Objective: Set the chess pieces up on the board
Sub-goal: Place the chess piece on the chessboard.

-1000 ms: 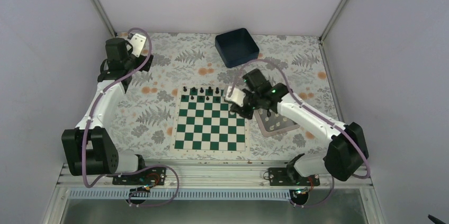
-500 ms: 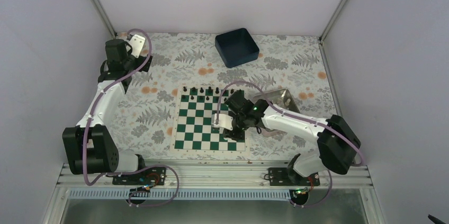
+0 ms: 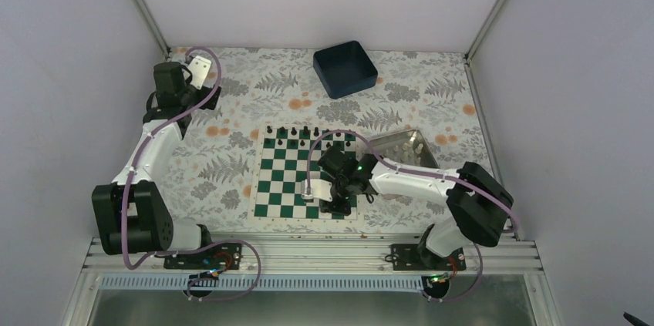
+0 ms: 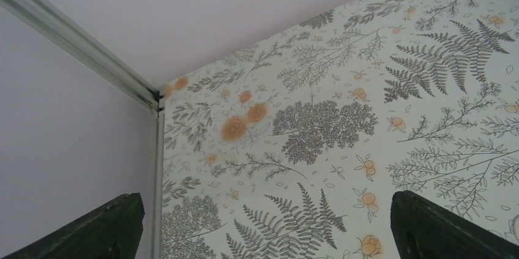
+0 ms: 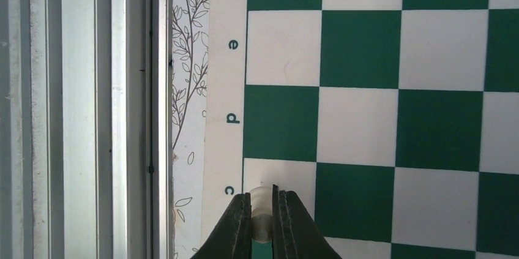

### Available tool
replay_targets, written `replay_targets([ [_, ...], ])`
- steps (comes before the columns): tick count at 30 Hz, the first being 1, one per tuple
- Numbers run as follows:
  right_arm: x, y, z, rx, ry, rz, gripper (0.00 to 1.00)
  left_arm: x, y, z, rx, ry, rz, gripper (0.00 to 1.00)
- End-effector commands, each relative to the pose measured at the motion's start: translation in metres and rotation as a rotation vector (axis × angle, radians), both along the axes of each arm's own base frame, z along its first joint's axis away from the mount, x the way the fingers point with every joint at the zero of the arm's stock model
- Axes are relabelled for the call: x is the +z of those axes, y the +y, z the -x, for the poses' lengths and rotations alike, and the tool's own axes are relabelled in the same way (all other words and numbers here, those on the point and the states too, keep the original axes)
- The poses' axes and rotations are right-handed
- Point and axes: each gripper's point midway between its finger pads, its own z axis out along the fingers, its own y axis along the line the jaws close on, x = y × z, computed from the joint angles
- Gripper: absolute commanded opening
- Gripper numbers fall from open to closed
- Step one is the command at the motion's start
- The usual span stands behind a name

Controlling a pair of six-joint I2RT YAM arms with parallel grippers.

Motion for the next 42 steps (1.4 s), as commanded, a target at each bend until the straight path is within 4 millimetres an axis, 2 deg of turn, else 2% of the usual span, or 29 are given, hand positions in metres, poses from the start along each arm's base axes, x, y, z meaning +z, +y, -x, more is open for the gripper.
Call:
replay_targets([
  [1, -0.008, 0.003, 0.002, -0.009, 0.001, 0.001, 0.05, 0.01, 0.002, 0.0, -0.002, -0.043, -0.004, 1.0],
  [11, -0.016, 0.001, 0.002, -0.012, 0.003, 0.006, 0.05, 0.004, 0.0, 0.001, -0.009, -0.035, 0.009, 1.0],
  [14, -0.018, 0.001, 0.002, -0.015, 0.002, 0.006, 0.12, 0.004, 0.0, 0.001, -0.01, -0.034, 0.011, 1.0],
  [18, -0.018, 0.001, 0.001, -0.017, -0.001, 0.012, 0.13, 0.004, 0.0, 0.001, -0.014, -0.031, 0.008, 1.0],
  [26, -0.013, -0.002, 0.002, -0.017, -0.006, 0.011, 0.3, 0.003, 0.0, 0.003, -0.014, -0.029, 0.007, 1.0],
  [29, 0.0, -0.002, -0.003, -0.029, -0.046, -0.004, 0.35, 0.003, 0.001, 0.003, -0.012, -0.03, 0.008, 1.0],
  [37, 0.056, -0.011, -0.038, -0.124, -0.168, -0.069, 0.39, 0.003, 0.0, 0.002, -0.021, -0.035, 0.019, 1.0],
  [40, 0.07, -0.013, -0.038, -0.124, -0.173, -0.081, 0.39, 0.003, 0.0, 0.001, -0.026, -0.036, 0.023, 1.0],
  [42, 0.071, -0.011, -0.031, -0.098, -0.142, -0.09, 0.39, 0.002, -0.001, 0.0, -0.031, -0.037, 0.025, 1.0],
])
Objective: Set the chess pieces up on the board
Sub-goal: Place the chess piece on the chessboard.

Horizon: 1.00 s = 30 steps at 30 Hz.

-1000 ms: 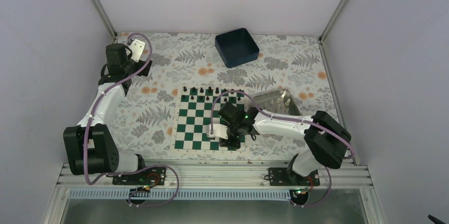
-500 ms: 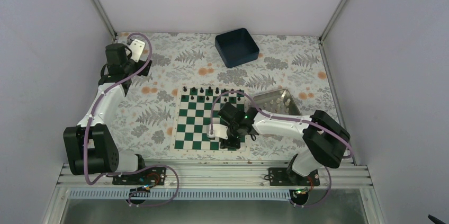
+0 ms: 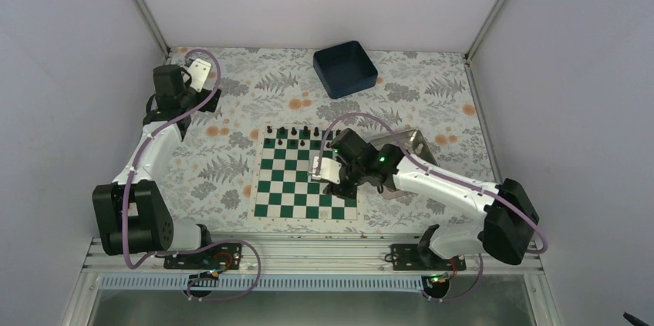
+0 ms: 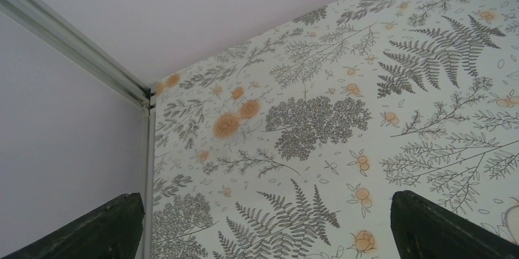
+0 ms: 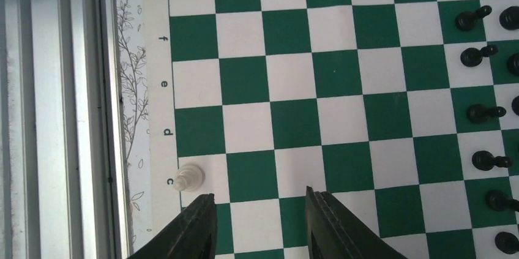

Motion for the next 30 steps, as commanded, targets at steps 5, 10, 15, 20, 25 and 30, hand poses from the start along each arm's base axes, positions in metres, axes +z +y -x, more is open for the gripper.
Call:
replay_targets([
  [5, -0.026, 0.005, 0.039, 0.12, 0.12, 0.085, 0.4, 0.008, -0.004, -0.003, -0.029, -0.038, 0.022, 1.0],
  [10, -0.046, 0.012, 0.048, 0.161, 0.131, 0.12, 0.4, 0.005, -0.001, 0.002, -0.018, -0.039, 0.011, 1.0],
  [15, -0.061, 0.011, 0.04, 0.135, 0.091, 0.14, 0.41, 0.004, 0.003, 0.004, -0.006, -0.04, 0.006, 1.0],
  [20, -0.074, 0.006, 0.044, 0.14, 0.118, 0.174, 0.41, 0.002, 0.004, 0.002, -0.011, -0.036, 0.014, 1.0],
  [25, -0.079, 0.007, 0.043, 0.14, 0.116, 0.18, 0.4, -0.002, 0.003, 0.0, -0.017, -0.03, 0.03, 1.0],
  [30, -0.083, 0.007, 0.041, 0.135, 0.113, 0.188, 0.31, -0.008, 0.004, 0.001, -0.017, -0.023, 0.03, 1.0],
])
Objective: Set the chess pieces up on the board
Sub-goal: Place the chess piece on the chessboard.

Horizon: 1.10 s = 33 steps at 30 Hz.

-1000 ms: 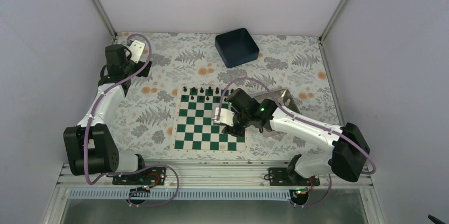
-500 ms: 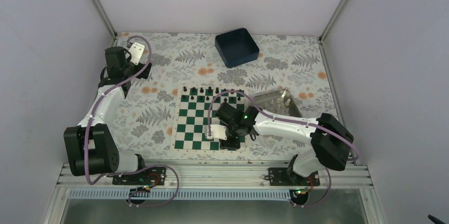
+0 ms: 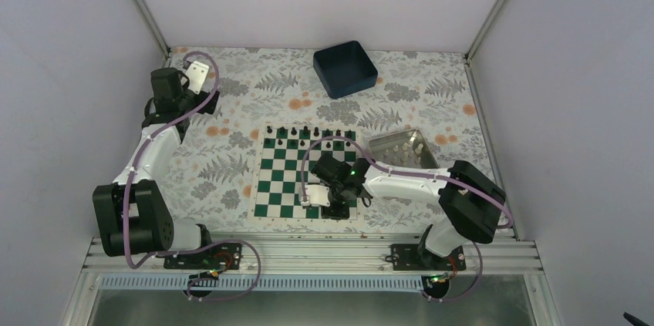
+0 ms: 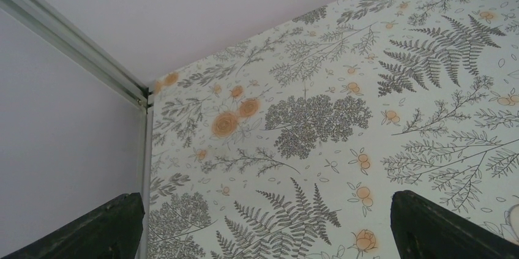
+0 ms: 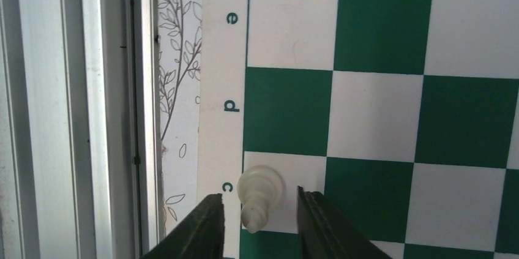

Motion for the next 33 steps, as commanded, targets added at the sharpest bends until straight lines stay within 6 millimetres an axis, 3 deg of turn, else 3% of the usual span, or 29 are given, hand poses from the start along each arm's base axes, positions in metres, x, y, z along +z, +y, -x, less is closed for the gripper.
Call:
replay_targets([
  [1, -0.006, 0.003, -0.003, 0.004, -0.018, -0.002, 0.27, -0.002, 0.001, -0.001, -0.007, -0.014, 0.013, 1.0],
  [7, -0.007, 0.003, -0.005, -0.005, -0.024, 0.0, 0.1, -0.003, 0.002, -0.001, -0.011, -0.012, 0.016, 1.0],
  [23, -0.005, -0.004, -0.013, -0.027, -0.081, 0.011, 0.06, -0.004, 0.003, -0.004, -0.012, -0.01, 0.026, 1.0],
  [27, -0.007, -0.003, -0.012, -0.022, -0.072, 0.016, 0.11, -0.005, 0.002, -0.003, -0.017, -0.006, 0.027, 1.0],
  [33, 0.002, -0.003, -0.016, -0.028, -0.101, 0.005, 0.33, -0.006, 0.002, -0.003, -0.02, -0.002, 0.027, 1.0],
])
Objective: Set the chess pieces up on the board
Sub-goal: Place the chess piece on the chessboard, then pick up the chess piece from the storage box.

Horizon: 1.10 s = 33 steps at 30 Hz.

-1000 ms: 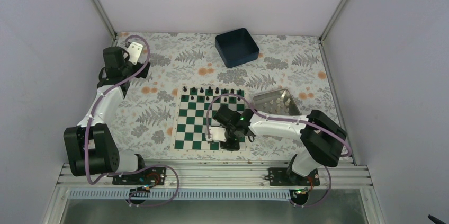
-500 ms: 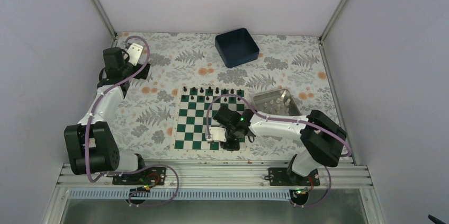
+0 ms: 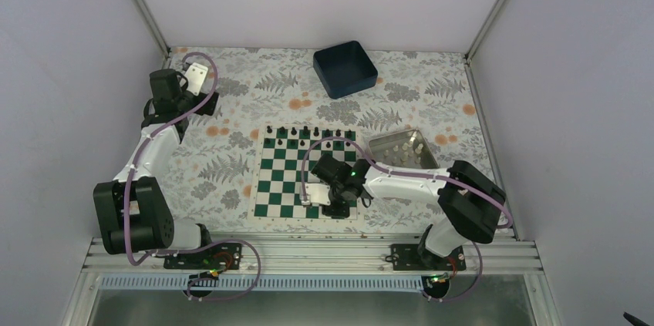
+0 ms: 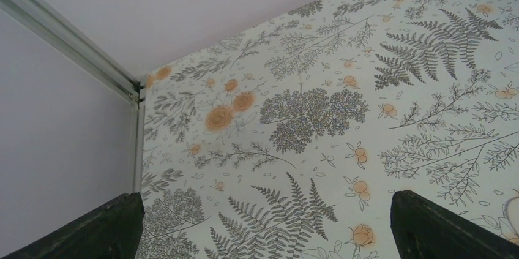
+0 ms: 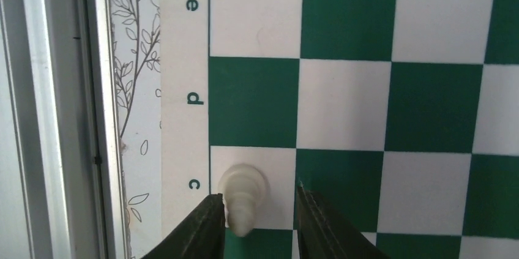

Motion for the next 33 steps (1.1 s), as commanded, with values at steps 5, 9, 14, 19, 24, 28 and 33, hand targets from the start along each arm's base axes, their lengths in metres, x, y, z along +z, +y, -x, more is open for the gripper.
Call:
replay_targets([
  [5, 0.046, 0.004, -0.01, -0.022, -0.057, -0.087, 0.41, 0.004, -0.004, -0.003, -0.03, -0.021, 0.021, 1.0],
  [9, 0.068, -0.006, -0.023, -0.063, -0.074, -0.123, 0.44, 0.004, -0.007, -0.004, -0.046, -0.014, 0.034, 1.0],
  [14, 0.088, -0.049, -0.082, -0.231, -0.175, -0.148, 0.44, 0.006, -0.006, -0.004, -0.047, -0.017, 0.031, 1.0],
  [19, 0.083, -0.114, -0.144, -0.427, -0.248, -0.104, 0.44, 0.005, -0.006, -0.005, -0.046, -0.015, 0.035, 1.0],
  [24, 0.079, -0.166, -0.179, -0.537, -0.259, -0.095, 0.43, 0.006, -0.004, -0.005, -0.039, -0.017, 0.028, 1.0],
  [28, 0.06, -0.192, -0.194, -0.593, -0.226, -0.046, 0.43, 0.003, -0.003, -0.004, -0.035, -0.015, 0.027, 1.0],
  [33, 0.04, -0.202, -0.208, -0.624, -0.195, -0.033, 0.43, -0.001, -0.002, -0.003, -0.027, -0.011, 0.031, 1.0],
])
